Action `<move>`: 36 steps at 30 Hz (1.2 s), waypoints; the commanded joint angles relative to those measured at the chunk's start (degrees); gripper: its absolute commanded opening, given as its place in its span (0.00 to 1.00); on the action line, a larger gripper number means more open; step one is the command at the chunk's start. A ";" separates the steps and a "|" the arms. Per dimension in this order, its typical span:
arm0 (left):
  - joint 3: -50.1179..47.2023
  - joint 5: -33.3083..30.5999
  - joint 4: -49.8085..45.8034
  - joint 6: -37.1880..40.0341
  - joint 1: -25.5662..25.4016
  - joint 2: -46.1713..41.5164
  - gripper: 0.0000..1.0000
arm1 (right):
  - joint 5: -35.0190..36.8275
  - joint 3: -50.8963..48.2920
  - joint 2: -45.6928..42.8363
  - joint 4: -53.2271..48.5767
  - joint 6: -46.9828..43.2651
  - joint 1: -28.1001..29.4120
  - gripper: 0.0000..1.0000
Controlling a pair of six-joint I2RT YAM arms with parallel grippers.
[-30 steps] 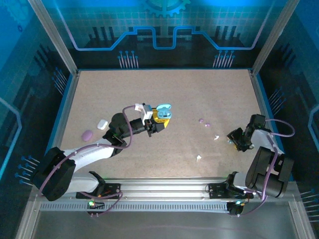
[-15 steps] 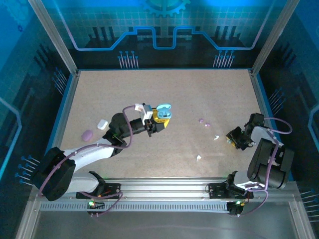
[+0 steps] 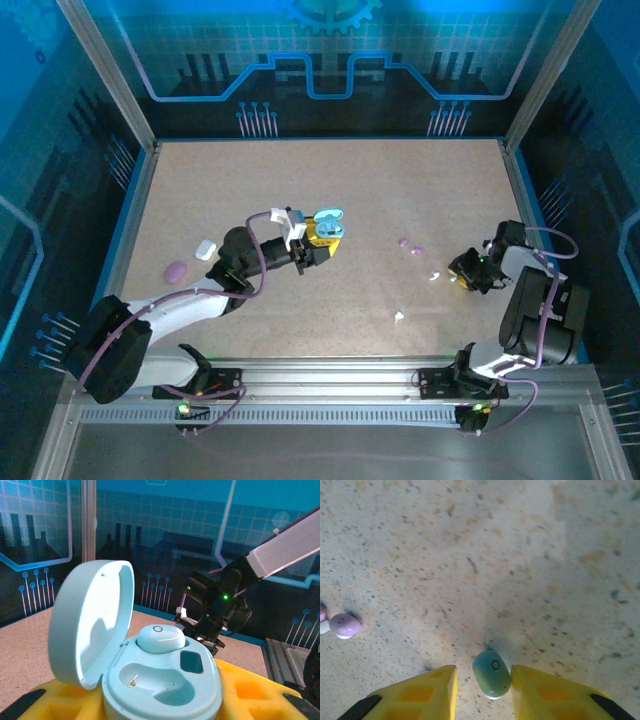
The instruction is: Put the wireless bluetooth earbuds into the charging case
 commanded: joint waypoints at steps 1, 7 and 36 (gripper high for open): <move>0.15 -0.26 0.53 0.55 -0.32 -0.80 0.36 | 0.21 2.11 1.43 -0.93 -2.18 1.50 0.36; 0.38 -0.29 0.28 0.56 -0.32 -0.70 0.36 | 0.43 3.73 3.31 -1.65 -3.10 2.83 0.37; 0.85 -0.23 -0.39 0.30 -0.35 -0.80 0.36 | 1.30 10.60 10.00 -5.31 -7.74 6.18 0.37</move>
